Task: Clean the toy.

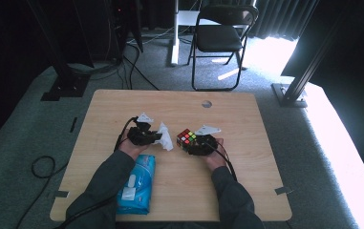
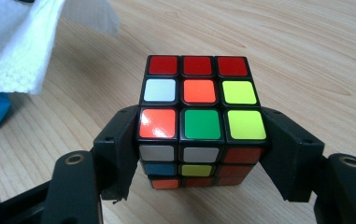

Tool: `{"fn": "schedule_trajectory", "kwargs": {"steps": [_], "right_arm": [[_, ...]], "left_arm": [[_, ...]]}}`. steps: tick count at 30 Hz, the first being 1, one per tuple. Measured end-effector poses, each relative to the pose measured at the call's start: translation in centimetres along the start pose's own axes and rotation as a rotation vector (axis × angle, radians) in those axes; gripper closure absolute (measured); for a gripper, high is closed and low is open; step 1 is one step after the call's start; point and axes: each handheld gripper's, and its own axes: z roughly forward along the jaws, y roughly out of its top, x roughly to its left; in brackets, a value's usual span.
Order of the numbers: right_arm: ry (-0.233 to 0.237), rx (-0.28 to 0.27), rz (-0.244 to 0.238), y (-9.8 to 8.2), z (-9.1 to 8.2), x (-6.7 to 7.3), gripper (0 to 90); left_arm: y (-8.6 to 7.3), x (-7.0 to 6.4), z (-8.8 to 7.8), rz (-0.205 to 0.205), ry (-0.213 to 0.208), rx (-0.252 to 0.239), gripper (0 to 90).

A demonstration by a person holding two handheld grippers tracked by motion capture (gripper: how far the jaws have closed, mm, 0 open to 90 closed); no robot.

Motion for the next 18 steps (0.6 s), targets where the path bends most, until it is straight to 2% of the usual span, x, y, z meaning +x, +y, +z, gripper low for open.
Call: {"fn": "schedule_trajectory", "kwargs": {"steps": [18], "right_arm": [[0.004, -0.007, -0.011, -0.17, 0.12, 0.38, 34.3]], "left_arm": [[0.13, -0.07, -0.07, 0.003, 0.000, -0.006, 80.3]]}}
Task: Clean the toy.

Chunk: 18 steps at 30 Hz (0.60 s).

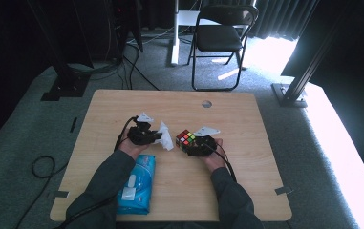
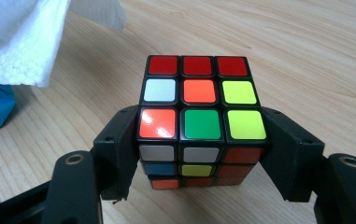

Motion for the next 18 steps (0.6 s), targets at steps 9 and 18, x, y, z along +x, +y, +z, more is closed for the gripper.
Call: {"fn": "schedule_trajectory", "kwargs": {"steps": [9, 18], "right_arm": [[0.014, 0.006, 0.004, -0.18, 0.25, -0.12, 33.0], [0.003, 0.031, -0.022, -0.43, 0.79, -0.08, 34.0]], "left_arm": [[0.05, -0.09, 0.02, 0.001, -0.002, 0.000, 80.3], [0.20, -0.13, -0.04, 0.000, -0.003, -0.004, 80.3]]}}
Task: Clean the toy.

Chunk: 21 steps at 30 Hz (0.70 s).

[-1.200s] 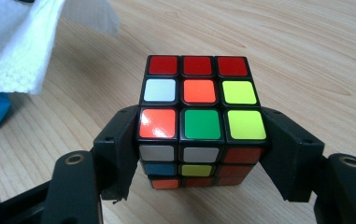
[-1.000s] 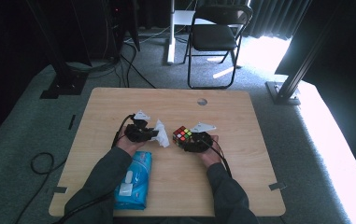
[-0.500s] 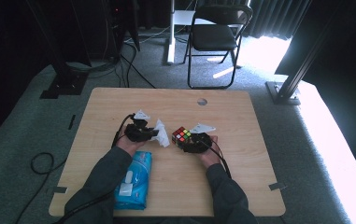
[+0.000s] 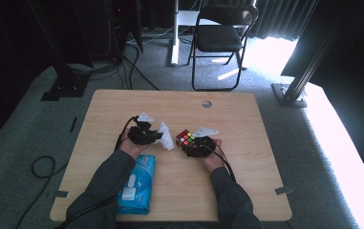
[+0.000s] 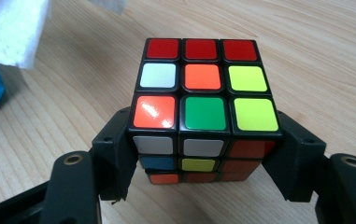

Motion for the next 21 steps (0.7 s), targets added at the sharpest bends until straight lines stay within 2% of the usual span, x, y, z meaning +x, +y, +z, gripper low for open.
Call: {"fn": "schedule_trajectory", "kwargs": {"steps": [8, 21], "right_arm": [[-0.023, -0.021, 0.000, 0.3, -0.6, 0.1, 34.3], [0.014, -0.031, -0.030, 1.2, -1.0, 1.1, 34.3]], "left_arm": [[0.6, -0.1, -0.3, 0.012, 0.003, -0.003, 80.6], [1.6, -0.7, -0.2, 0.045, 0.017, -0.009, 83.5]]}}
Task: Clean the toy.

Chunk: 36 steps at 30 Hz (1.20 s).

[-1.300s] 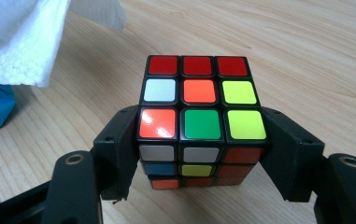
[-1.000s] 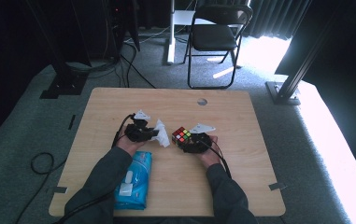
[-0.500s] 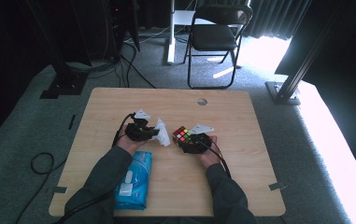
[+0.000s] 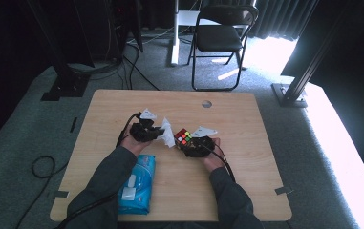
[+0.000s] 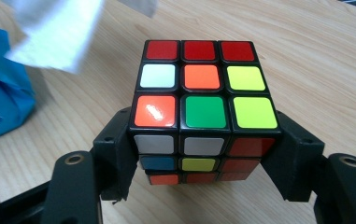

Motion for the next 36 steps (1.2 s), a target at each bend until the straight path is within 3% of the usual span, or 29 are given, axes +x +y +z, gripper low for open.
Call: {"fn": "schedule_trajectory", "kwargs": {"steps": [12, 29, 36], "right_arm": [[0.023, -0.009, -0.018, 0.8, -0.1, 0.6, 34.3], [0.049, -0.021, -0.022, 1.6, 0.4, 1.5, 34.3], [0.054, -0.017, -0.024, 1.7, 0.7, 1.6, 34.2]], "left_arm": [[0.6, -0.3, 0.4, 0.003, 0.034, -0.010, 83.3], [0.4, -0.9, 1.1, 0.009, 0.027, -0.005, 83.0], [0.3, -1.4, 1.4, 0.034, 0.021, 0.003, 82.8]]}}
